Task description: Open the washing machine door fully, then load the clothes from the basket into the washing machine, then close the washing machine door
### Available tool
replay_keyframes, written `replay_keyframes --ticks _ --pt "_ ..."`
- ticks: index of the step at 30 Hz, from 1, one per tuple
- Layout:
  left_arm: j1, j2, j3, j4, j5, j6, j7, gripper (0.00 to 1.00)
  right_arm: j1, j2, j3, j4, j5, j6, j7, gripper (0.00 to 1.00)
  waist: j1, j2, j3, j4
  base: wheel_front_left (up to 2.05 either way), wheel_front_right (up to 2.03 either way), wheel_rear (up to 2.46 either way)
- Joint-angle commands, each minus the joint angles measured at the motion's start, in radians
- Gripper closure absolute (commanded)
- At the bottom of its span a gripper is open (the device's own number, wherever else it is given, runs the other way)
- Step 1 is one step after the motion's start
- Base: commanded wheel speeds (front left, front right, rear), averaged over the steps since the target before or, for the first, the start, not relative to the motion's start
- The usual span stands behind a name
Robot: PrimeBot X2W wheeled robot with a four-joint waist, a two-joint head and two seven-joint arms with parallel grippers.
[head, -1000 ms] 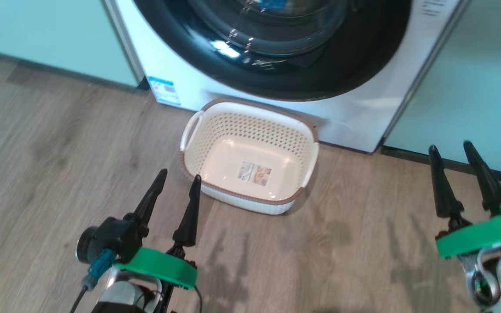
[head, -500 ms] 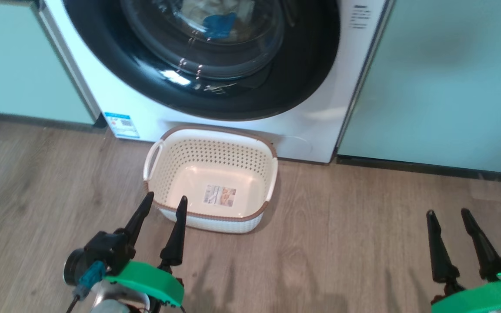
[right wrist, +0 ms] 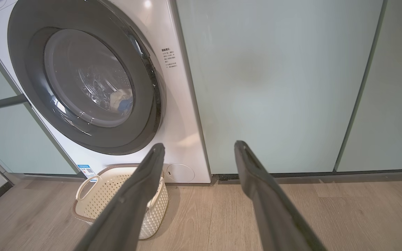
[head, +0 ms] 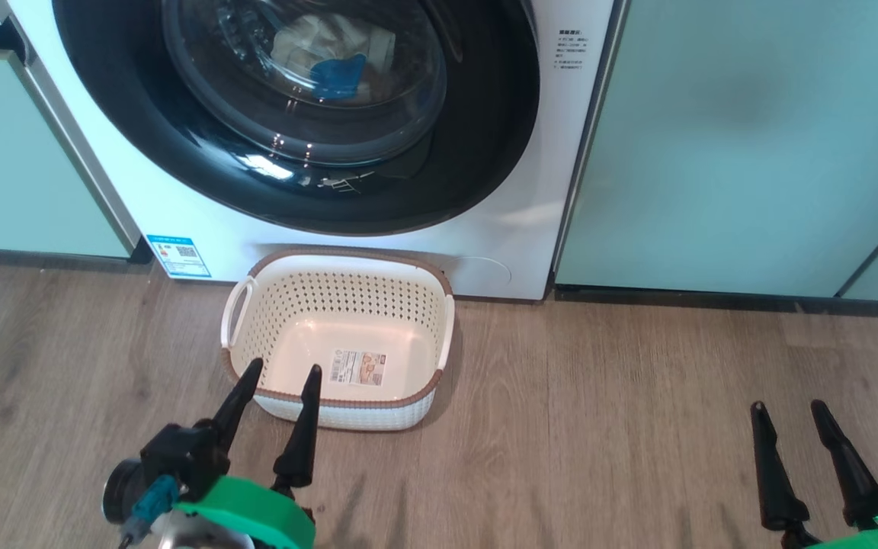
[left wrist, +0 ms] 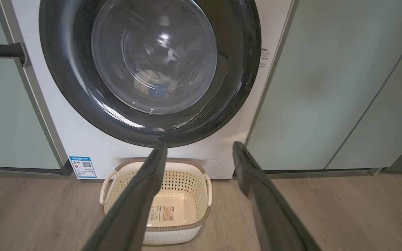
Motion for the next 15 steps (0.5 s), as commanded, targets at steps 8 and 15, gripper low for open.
replay_keyframes --ticks 8,15 --pt "-0.034 0.016 0.036 -0.049 -0.001 0.015 0.007 0.0 -0.039 -0.005 0.018 -0.034 0.007 -0.003 -0.003 0.0 0.0001 -0.0001 0.01 -0.005 0.0 0.0 0.0" --pt "-0.031 0.014 0.03 -0.049 -0.001 0.027 0.006 0.0 -0.041 -0.005 0.018 -0.03 0.007 -0.003 -0.003 0.0 0.0001 -0.0001 0.004 -0.005 0.0 0.0 0.0"
